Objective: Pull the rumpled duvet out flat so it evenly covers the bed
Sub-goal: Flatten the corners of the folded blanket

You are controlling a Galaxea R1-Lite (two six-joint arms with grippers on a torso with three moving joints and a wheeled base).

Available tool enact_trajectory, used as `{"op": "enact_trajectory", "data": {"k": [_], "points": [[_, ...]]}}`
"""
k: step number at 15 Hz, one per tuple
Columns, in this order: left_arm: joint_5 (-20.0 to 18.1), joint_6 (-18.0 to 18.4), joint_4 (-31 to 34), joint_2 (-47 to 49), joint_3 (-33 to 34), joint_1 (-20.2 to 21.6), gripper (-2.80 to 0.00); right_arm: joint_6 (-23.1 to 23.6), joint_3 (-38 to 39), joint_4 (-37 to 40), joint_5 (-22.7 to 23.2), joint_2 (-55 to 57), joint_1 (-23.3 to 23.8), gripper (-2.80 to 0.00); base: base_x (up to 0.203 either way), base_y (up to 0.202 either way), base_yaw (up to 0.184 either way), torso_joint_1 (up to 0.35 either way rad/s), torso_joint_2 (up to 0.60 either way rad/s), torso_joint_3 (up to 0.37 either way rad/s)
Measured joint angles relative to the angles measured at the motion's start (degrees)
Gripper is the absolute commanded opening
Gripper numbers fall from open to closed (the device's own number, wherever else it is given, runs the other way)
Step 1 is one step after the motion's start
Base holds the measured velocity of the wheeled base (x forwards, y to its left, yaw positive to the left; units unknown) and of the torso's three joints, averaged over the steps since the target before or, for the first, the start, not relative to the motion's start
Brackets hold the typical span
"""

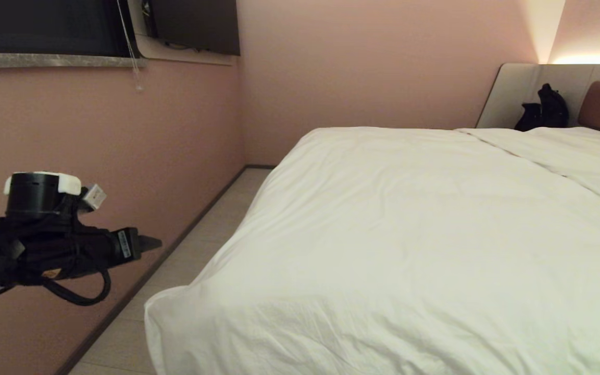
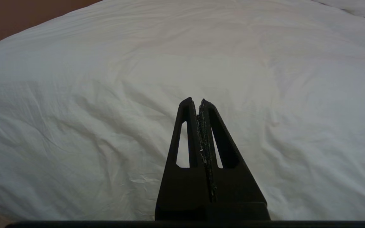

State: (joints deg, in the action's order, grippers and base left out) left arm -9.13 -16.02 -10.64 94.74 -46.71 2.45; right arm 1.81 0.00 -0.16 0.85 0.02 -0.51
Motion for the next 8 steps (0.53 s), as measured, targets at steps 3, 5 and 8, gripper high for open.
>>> {"op": "enact_trajectory", "data": {"k": [3,5,8], "points": [[-4.66,-4.62,0.45,-1.54,-0.97,0.0,-2.8,0.0,0.0,0.0,0.02,0.0,0.0,-2.8,0.0,0.0,0.0,0.0,0.0,0.0],[-7.76,-12.13,0.43,-0.6,-2.78,0.05,-2.8,0.01,0.0,0.0,-0.01,0.0,0.0,-2.8,0.0,0.0,0.0,0.0,0.0,0.0],[-8.12,-22.65,0.95,3.2,-6.63,0.11,-2.8,0.0,0.0,0.0,0.0,0.0,0.0,-2.8,0.0,0.0,0.0,0.0,0.0,0.0]]}}
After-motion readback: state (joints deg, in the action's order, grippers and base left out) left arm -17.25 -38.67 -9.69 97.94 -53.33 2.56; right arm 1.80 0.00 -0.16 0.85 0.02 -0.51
